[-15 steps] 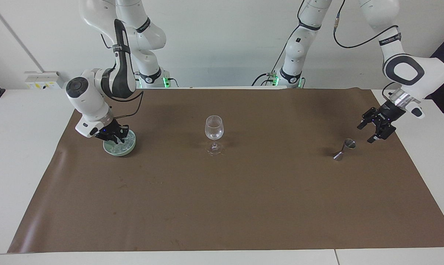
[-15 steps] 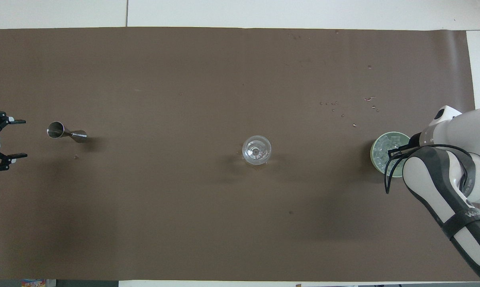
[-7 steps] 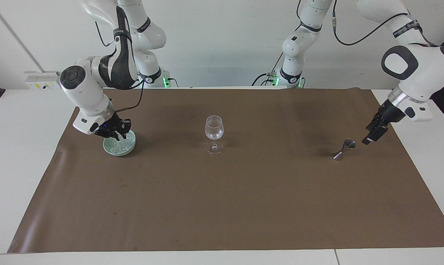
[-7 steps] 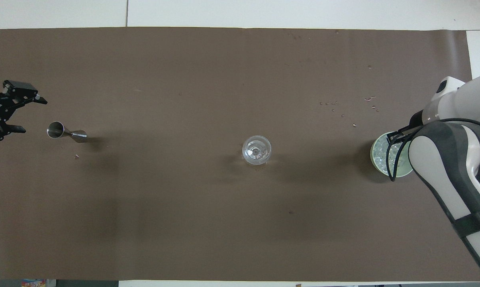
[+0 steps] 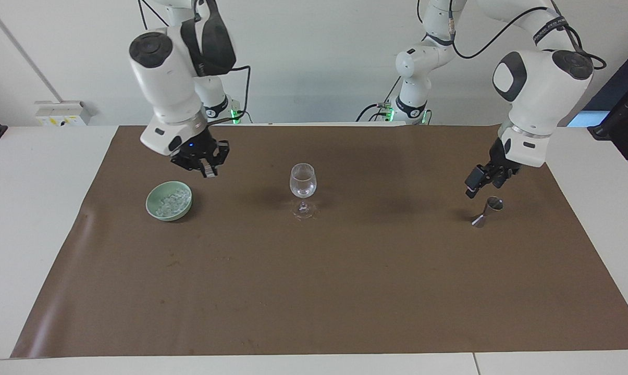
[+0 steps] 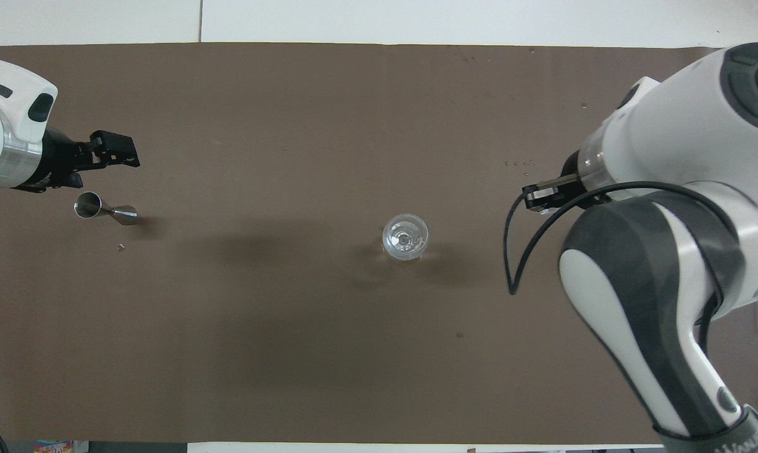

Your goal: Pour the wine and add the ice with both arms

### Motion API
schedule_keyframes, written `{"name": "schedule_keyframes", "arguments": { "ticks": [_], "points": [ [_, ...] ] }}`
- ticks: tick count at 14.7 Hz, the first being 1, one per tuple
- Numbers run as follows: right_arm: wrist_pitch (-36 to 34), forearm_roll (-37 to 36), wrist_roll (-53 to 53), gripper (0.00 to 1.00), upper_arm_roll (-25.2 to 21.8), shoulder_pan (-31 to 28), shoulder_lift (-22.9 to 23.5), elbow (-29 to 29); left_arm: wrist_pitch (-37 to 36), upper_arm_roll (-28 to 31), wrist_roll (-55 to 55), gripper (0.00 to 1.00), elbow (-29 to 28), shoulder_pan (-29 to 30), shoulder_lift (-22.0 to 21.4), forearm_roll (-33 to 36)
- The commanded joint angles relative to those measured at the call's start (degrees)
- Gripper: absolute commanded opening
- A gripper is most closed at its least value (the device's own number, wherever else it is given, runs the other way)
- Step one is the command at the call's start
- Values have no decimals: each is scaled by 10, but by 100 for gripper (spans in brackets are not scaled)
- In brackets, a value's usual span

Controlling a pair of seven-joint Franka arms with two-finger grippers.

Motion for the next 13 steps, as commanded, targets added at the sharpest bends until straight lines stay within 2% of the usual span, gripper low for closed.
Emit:
{"name": "schedule_keyframes", "arguments": {
  "ticks": [1,3,8,13],
  "points": [
    [-4,38,84,11,-3,37,39,57,-82,82,36,100,60,-84,-4,12],
    [25,51,129,11,-2,73,44,70,-118,178,56,100,93,-171,0,12],
    [75,37,181,11,-3,140,81,65,-200,309,121,100,143,-279,-2,12],
    [69,12,190,12,-3,150,77,33,-213,310,128,100,114,-274,-22,10]
  ]
}}
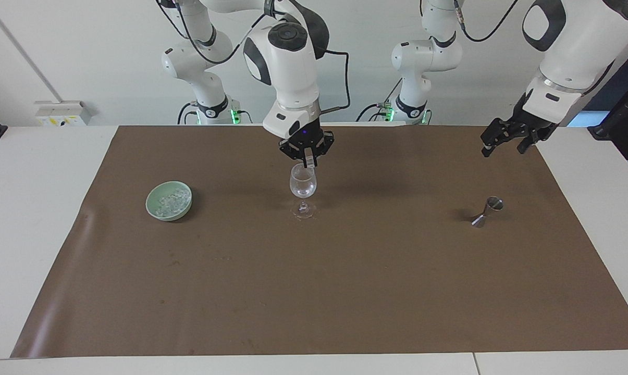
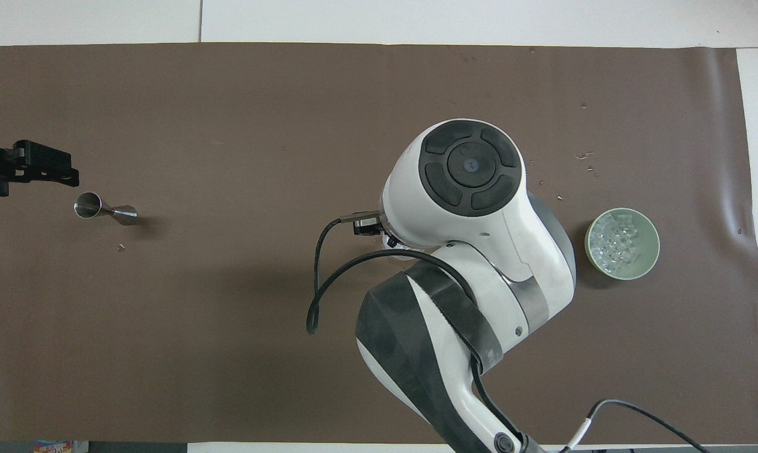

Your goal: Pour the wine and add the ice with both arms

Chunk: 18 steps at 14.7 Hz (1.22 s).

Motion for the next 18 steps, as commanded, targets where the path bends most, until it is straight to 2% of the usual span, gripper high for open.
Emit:
{"name": "schedule_keyframes", "arguments": {
  "ticks": [1,5,10,14,18],
  "points": [
    [5,-14,8,12,-3,1,-19,-38,-22,10,7,100,-16,-10,-17,10],
    [20,-15,7,12,-3,2,-33,-76,-32,-11,18,100,-16,15,-17,8],
    [20,-15,7,13,-3,6,-37,-82,-38,-22,50,100,-19,32,-18,8],
    [20,-15,8,30,-3,7,-37,-82,-32,-21,43,100,-26,27,-21,7],
    [20,-15,8,34,-3,7,-37,-80,-37,-22,43,100,-32,20,-28,10]
  ]
}}
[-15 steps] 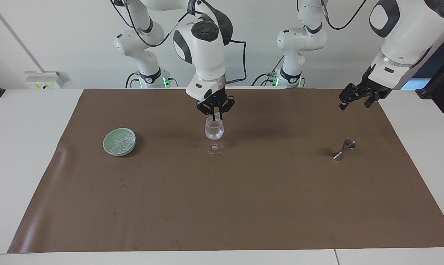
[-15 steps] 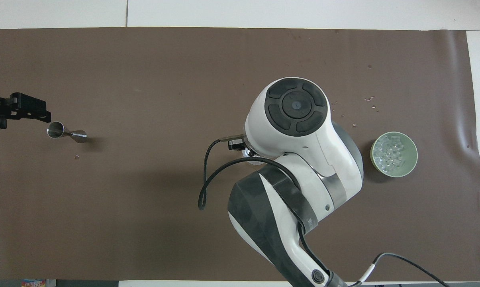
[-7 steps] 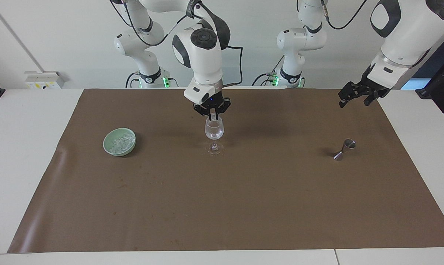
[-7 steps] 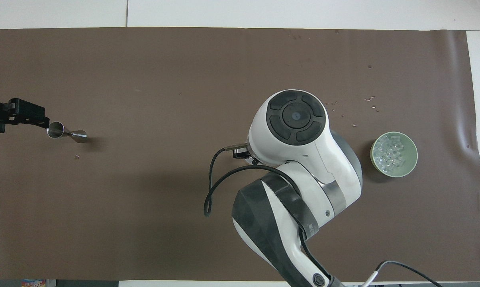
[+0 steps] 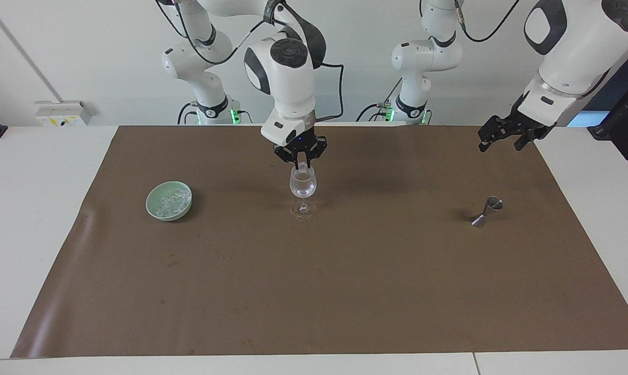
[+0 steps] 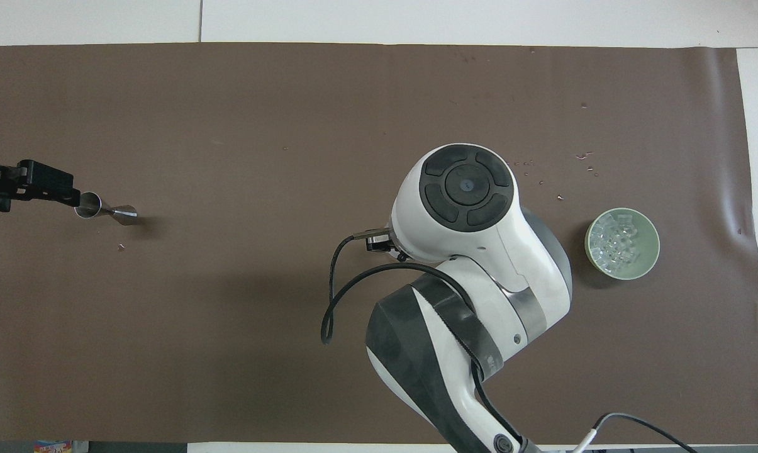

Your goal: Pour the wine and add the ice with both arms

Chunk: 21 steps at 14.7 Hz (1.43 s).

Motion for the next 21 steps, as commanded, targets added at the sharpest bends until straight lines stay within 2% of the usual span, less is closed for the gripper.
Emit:
{"name": "schedule_keyframes", "arguments": {
  "ticks": [1,6,10,12,13,14,15,16,21],
  "points": [
    [12,-10,7,34,-1,3,-14,-17,-3,-5,2,100,-23,1,-25,10],
    [-7,-20,7,34,-1,0,-9,7,3,-5,11,100,-24,0,-27,17],
    [-68,-44,5,47,-1,-9,0,67,6,-7,32,100,-22,-3,-26,31],
    [-72,-44,2,48,-4,-20,-5,72,2,-7,29,100,-22,-3,-26,30],
    [-83,-44,1,52,-5,-30,-6,79,2,-7,29,100,-23,1,-27,30],
    [-95,-44,1,67,-6,-43,-8,87,5,-7,27,100,-23,4,-26,30],
    [-104,-45,-4,89,-7,-56,-11,89,6,-6,28,100,-22,4,-27,30],
    [-108,-44,-19,100,-6,-72,-24,86,5,-6,28,100,-23,4,-27,30],
    [-181,-44,-137,100,-7,-170,-78,83,5,-6,27,100,-22,4,-26,30]
  ]
}}
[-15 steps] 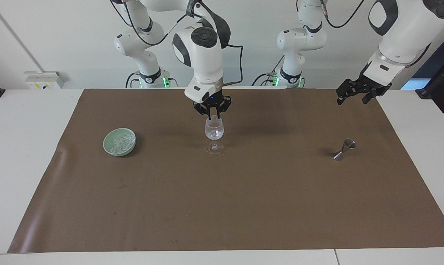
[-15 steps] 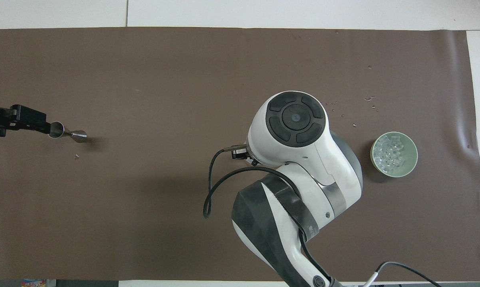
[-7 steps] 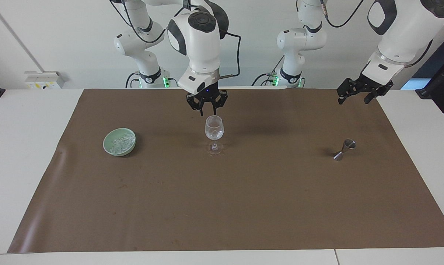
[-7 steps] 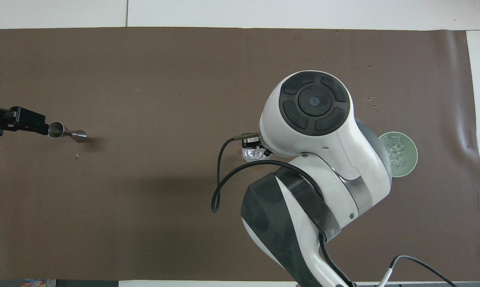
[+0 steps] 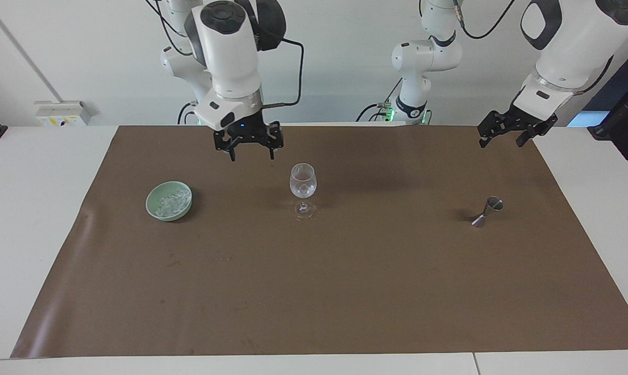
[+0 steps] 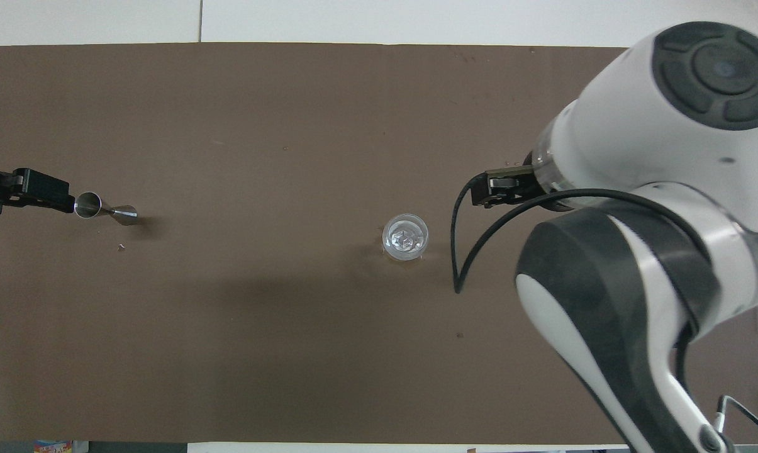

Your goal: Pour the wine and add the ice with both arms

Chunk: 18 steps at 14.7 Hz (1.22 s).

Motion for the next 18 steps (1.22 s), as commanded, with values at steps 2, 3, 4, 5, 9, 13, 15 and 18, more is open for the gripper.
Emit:
{"name": "schedule_keyframes", "arguments": {
  "ticks": [2,3,4,5,9,13,15,18],
  "points": [
    [-47,-4,-79,100,5,-71,-35,-6,6,-2,6,100,-16,4,-14,11],
    [-52,-5,-82,100,5,-85,-38,-5,6,-2,6,100,-17,4,-14,11],
    [-59,-5,-86,100,5,-99,-43,-5,6,-2,6,100,-17,4,-15,11],
    [-65,-4,-95,100,5,-112,-48,-5,6,-2,6,100,-16,4,-15,11],
    [-89,-3,-137,100,11,-182,-52,-2,6,-2,6,100,-16,4,-14,11],
    [-90,-7,-141,100,30,-216,-59,-10,6,-2,6,100,-16,4,-14,11],
    [-88,-11,-147,100,33,-228,-61,-11,5,-2,6,100,-16,4,-14,11],
    [-86,-29,-161,100,46,-240,-59,-11,6,-2,6,100,-16,4,-15,11]
  ]
}}
